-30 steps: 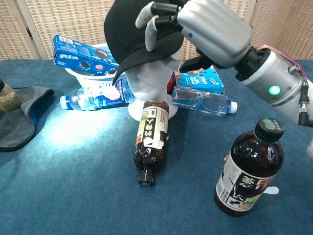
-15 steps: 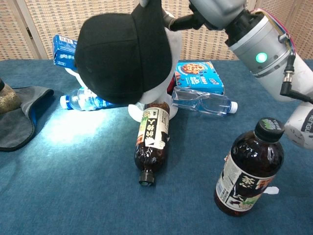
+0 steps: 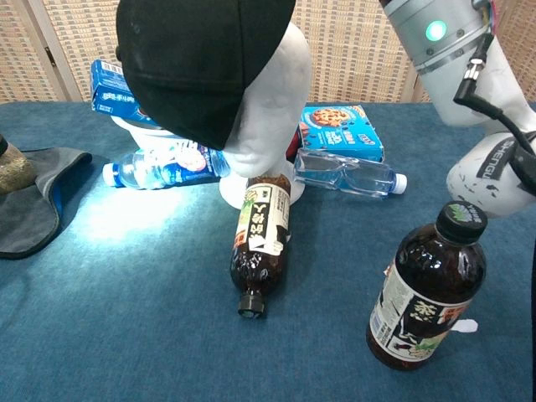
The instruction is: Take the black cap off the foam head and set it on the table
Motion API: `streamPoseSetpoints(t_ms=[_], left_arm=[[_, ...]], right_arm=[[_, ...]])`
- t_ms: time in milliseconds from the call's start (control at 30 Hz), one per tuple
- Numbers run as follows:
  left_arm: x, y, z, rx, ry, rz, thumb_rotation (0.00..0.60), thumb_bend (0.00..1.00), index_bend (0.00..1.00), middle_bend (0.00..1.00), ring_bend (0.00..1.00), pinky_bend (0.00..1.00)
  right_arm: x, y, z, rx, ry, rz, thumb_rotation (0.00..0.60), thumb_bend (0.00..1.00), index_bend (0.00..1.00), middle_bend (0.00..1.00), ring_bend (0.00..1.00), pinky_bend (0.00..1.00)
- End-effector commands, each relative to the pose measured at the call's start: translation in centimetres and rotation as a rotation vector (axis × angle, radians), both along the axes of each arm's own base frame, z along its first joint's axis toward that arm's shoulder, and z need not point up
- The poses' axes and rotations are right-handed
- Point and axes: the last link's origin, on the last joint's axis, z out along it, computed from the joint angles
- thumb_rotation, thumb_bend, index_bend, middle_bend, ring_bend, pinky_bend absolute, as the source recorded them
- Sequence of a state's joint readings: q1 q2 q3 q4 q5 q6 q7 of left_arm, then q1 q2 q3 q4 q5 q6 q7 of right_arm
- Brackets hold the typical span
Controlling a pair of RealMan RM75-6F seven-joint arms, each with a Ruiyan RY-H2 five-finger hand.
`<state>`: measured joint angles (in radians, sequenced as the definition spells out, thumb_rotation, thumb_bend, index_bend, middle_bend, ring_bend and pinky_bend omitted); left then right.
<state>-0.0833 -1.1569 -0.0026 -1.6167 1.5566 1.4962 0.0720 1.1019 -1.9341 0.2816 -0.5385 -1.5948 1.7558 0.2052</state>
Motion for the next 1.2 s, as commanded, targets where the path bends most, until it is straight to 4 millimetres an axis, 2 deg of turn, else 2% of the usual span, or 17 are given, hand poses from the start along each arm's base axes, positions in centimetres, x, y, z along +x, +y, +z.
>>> streamPoseSetpoints(t_ms=[33, 200, 633, 933, 1200], left_arm=[[0.0, 0.0, 0.0, 0.001, 0.0, 0.0, 0.6, 0.44, 0.0, 0.0, 0.0, 0.0], [0.0, 0.0, 0.1, 0.003, -0.002, -0.002, 0.6, 0.44, 0.0, 0.0, 0.0, 0.0], [0.1, 0.1, 0.0, -0.003, -0.006, -0.014, 0.6, 0.44, 0.0, 0.0, 0.0, 0.0], [0.5, 0.2, 0.0, -0.007, -0.005, -0.025, 0.6, 0.44, 0.0, 0.0, 0.0, 0.0], [0.7, 0.2, 0.0, -0.011, -0.005, -0.034, 0.6, 0.44, 0.0, 0.0, 0.0, 0.0]], right_arm=[[0.3, -0.2, 1.1, -0.02, -0.048, 0.006, 0.6, 0.51, 0.83, 0.35, 0.09, 0.0], [0.1, -0.5, 3.7, -0.079, -0.107, 0.01, 0.6, 0.51, 0.83, 0.35, 0.09, 0.0], [-2.9, -1.1, 10.2, -0.207, -0.178, -0.043, 0.6, 0.51, 0.83, 0.35, 0.09, 0.0], [-5.6, -0.7, 13.1, -0.248, -0.185, -0.091, 0.6, 0.51, 0.83, 0.35, 0.09, 0.0], [-8.0, -0.5, 14.5, -0.267, -0.155, -0.149, 0.6, 0.51, 0.83, 0.35, 0.09, 0.0]])
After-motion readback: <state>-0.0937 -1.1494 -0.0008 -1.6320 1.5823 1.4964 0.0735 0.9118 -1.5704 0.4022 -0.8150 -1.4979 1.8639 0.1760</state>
